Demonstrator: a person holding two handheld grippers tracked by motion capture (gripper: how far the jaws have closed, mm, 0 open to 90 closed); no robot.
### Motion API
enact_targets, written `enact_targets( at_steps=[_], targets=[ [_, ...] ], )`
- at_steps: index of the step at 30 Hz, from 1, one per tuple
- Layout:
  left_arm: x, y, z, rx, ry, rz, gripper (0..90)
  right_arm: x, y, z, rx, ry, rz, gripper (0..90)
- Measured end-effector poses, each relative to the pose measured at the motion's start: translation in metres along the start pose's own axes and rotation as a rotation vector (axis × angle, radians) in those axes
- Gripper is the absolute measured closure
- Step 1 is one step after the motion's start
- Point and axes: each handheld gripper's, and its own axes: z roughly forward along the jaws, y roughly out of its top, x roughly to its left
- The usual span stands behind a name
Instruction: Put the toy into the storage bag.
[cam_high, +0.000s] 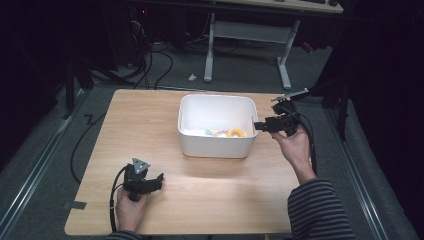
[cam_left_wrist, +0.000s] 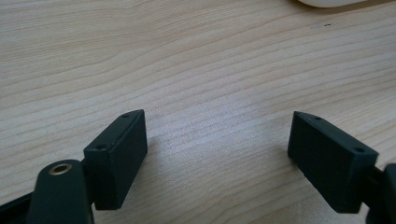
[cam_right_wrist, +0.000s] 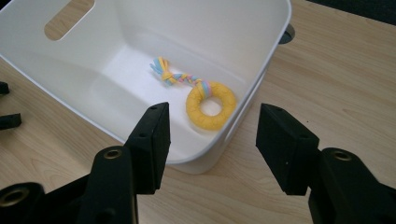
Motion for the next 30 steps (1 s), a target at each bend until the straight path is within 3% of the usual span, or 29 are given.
enact_targets(
  at_steps=[10,15,24,30],
  targets=[
    [0.0,0.0,0.0,0.001,-0.001,0.0,20.2,-0.017,-0.028,-0.024,-0.057,-0.011,0.032,43.8],
    [0.0,0.0,0.0,0.001,0.0,0.0,20.2,-0.022,-0.04,-0.033,-0.086,0.02,0.06,43.3],
    [0.0,0.0,0.0,0.001,0.0,0.0,20.2,-0.028,-0.066,-0.05,-0.127,-0.007,0.087,42.8],
    [0.0,0.0,0.0,0.0,0.0,-0.001,20.2,-0.024,-0.074,-0.056,-0.128,-0.052,0.061,41.6]
  ],
)
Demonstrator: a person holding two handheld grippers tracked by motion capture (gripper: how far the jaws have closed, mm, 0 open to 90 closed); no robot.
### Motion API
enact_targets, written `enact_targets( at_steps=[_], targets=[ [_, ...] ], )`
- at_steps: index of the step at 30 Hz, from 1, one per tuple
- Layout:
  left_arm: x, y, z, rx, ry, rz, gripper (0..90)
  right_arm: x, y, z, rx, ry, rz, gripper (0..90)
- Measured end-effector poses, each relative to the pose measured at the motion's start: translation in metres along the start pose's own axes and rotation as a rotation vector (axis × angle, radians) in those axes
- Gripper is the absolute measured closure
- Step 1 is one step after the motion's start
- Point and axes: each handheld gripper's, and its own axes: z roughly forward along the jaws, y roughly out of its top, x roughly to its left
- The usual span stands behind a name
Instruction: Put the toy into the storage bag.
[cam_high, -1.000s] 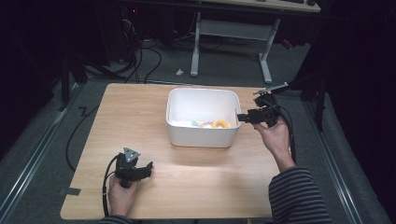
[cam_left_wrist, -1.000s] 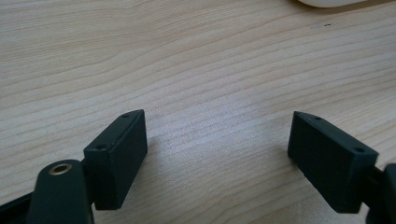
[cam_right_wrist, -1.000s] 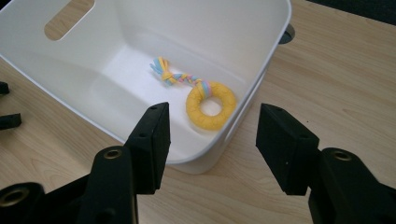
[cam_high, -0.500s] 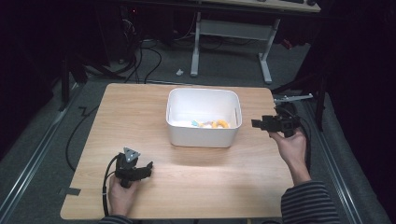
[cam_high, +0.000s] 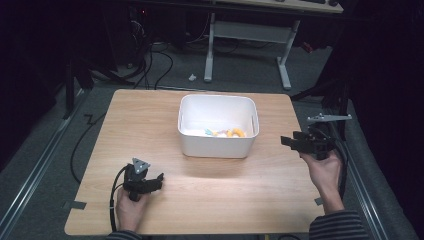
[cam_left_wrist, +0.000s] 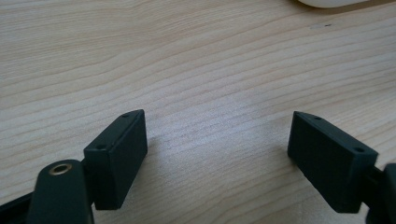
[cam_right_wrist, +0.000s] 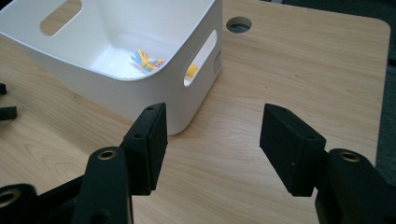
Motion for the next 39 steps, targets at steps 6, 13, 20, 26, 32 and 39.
enact_targets(
  at_steps=[6,13,20,26,32,39],
  targets=[
    [0.0,0.0,0.0,0.0,-0.001,0.0,20.3,0.002,-0.013,-0.006,-0.024,-0.009,0.001,41.4],
    [0.0,0.0,0.0,0.0,-0.001,0.001,20.3,0.008,-0.029,-0.012,-0.051,-0.024,-0.013,42.0],
    [0.0,0.0,0.0,0.0,-0.001,0.001,20.2,0.006,-0.051,-0.005,-0.057,-0.022,0.017,42.1],
    [0.0,0.0,0.0,0.0,0.0,0.0,20.2,0.005,-0.072,0.012,-0.036,-0.012,0.032,42.1],
    [0.0,0.0,0.0,0.0,-0.001,0.002,20.2,0.006,-0.089,0.028,-0.038,0.003,0.064,42.1],
    [0.0,0.0,0.0,0.001,0.0,0.001,20.2,0.003,-0.105,0.05,-0.042,0.037,0.104,41.2]
  ],
)
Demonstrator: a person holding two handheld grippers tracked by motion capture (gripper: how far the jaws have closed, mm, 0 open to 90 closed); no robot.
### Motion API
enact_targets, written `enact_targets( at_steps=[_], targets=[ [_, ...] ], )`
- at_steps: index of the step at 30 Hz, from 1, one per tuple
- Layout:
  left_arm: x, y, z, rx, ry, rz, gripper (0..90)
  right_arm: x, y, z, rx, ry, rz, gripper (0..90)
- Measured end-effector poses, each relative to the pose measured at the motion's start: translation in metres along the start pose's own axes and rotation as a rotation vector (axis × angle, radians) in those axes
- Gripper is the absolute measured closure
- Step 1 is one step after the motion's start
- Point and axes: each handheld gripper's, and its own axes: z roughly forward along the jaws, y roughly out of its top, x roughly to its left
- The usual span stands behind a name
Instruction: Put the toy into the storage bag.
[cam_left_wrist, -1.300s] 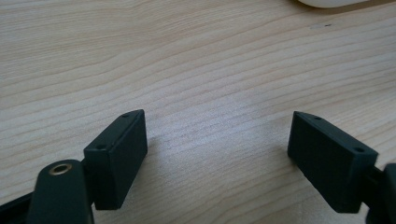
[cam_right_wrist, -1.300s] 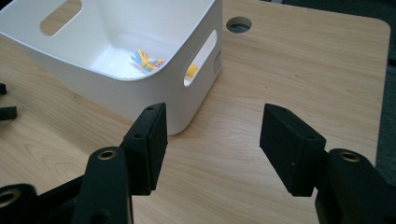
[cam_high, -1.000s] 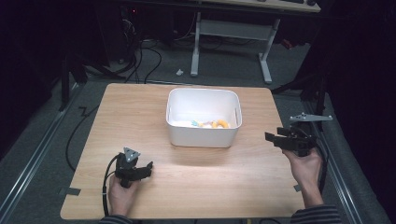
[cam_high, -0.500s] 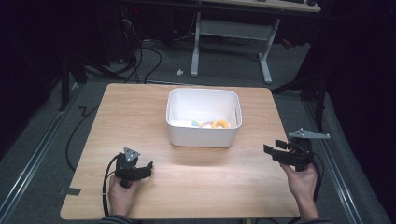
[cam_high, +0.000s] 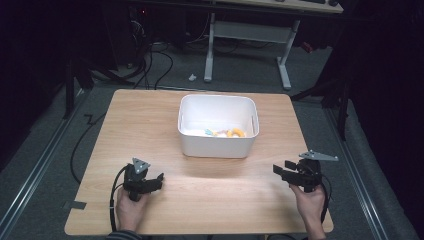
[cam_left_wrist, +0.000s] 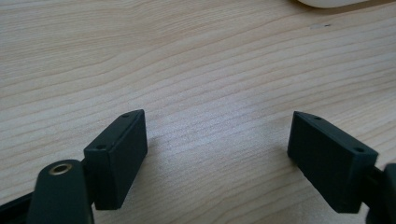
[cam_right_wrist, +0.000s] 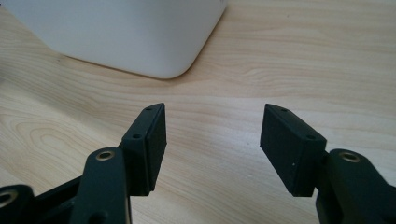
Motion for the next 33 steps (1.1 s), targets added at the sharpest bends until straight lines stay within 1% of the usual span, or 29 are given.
enact_targets(
  at_steps=[2,6,7,13,16,17,22,23,28,29,31,32,33],
  targets=[
    [0.0,0.0,0.0,0.0,0.0,0.0,20.2,0.0,-0.005,0.007,0.008,0.005,0.007,41.1],
    [0.0,0.0,0.0,0.0,0.0,0.0,20.2,0.0,-0.009,0.012,0.009,0.006,0.011,41.0],
    [0.0,0.0,0.0,0.0,0.0,-0.001,20.2,-0.001,-0.012,0.015,0.012,0.003,0.003,40.9],
    [0.0,0.0,0.0,0.0,0.0,-0.001,20.2,-0.005,-0.02,0.022,0.011,-0.004,0.022,40.1],
    [0.0,0.0,0.0,0.0,0.0,-0.001,20.2,-0.006,-0.024,0.027,0.014,-0.013,0.028,39.6],
    [0.0,0.0,0.0,0.0,0.0,-0.001,20.2,-0.007,-0.026,0.03,0.014,-0.018,0.022,39.1],
    [0.0,0.0,0.0,0.0,0.0,-0.001,20.2,-0.006,-0.028,0.035,0.01,-0.031,0.022,38.3],
    [0.0,0.0,0.0,0.0,0.0,-0.001,20.2,-0.007,-0.029,0.039,0.016,-0.035,0.022,37.8],
    [0.0,0.0,0.0,0.0,0.0,-0.001,20.2,-0.003,-0.029,0.046,0.021,-0.056,0.002,37.6],
    [0.0,0.0,0.0,0.001,0.0,-0.001,20.2,-0.002,-0.03,0.049,0.026,-0.069,-0.013,37.6],
    [0.0,0.0,0.0,0.001,0.0,-0.001,20.2,-0.001,-0.03,0.051,0.03,-0.073,-0.014,37.6],
    [0.0,0.0,0.0,0.0,0.0,-0.001,20.2,0.0,-0.03,0.052,0.032,-0.079,-0.022,37.6],
    [0.0,0.0,0.0,0.0,0.0,-0.001,20.2,0.0,-0.031,0.055,0.035,-0.093,-0.033,37.2]
  ],
)
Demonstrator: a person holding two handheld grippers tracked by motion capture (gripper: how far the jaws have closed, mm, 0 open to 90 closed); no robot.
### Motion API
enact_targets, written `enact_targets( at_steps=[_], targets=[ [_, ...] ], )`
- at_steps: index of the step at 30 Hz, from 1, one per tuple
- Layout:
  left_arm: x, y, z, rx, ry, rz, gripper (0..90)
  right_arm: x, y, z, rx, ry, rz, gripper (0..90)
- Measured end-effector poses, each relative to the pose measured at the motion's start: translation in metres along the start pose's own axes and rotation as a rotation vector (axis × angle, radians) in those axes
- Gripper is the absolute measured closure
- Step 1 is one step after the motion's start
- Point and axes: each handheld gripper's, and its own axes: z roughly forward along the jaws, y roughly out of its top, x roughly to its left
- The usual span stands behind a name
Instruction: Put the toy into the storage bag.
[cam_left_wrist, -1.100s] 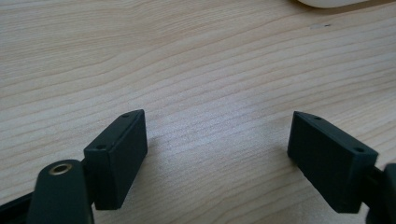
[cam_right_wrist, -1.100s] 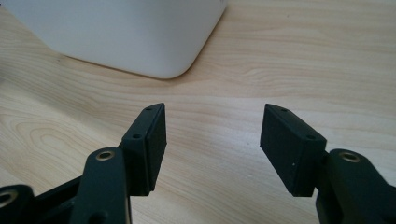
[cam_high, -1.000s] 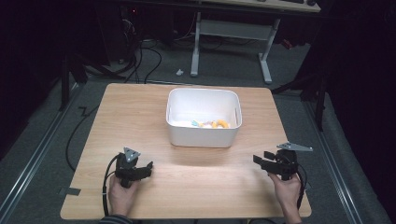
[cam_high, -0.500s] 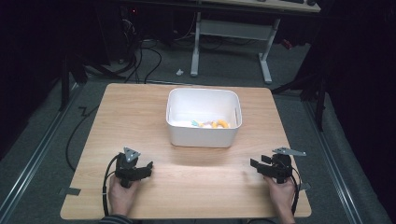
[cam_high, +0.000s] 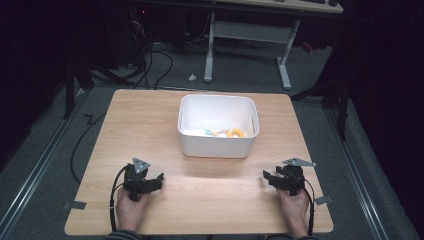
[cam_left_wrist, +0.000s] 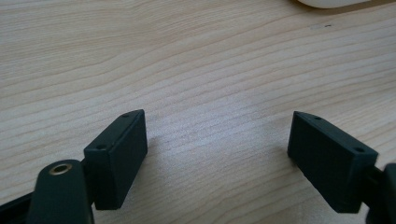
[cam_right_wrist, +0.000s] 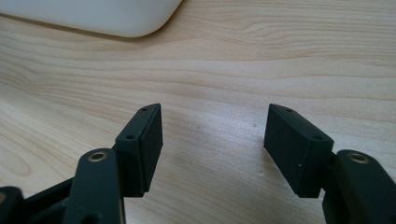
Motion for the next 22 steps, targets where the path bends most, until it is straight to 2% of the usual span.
enact_targets(
  at_steps=[2,6,7,11,22],
  targets=[
    [0.0,0.0,0.0,0.0,0.0,0.0,20.2,0.001,0.0,0.001,0.004,-0.005,0.001,37.0],
    [0.0,0.0,0.0,0.0,0.0,0.0,20.2,0.005,-0.001,0.005,0.002,-0.047,-0.042,36.3],
    [0.0,0.0,0.0,0.0,0.0,0.0,20.2,0.007,-0.001,0.007,0.001,-0.068,-0.065,35.3],
    [0.0,0.0,0.0,0.0,0.0,0.0,20.2,0.011,-0.002,0.01,-0.009,-0.096,-0.1,31.1],
    [0.0,0.0,0.0,0.0,0.001,0.0,20.2,0.011,-0.002,0.012,-0.012,-0.091,-0.1,29.4]
  ],
)
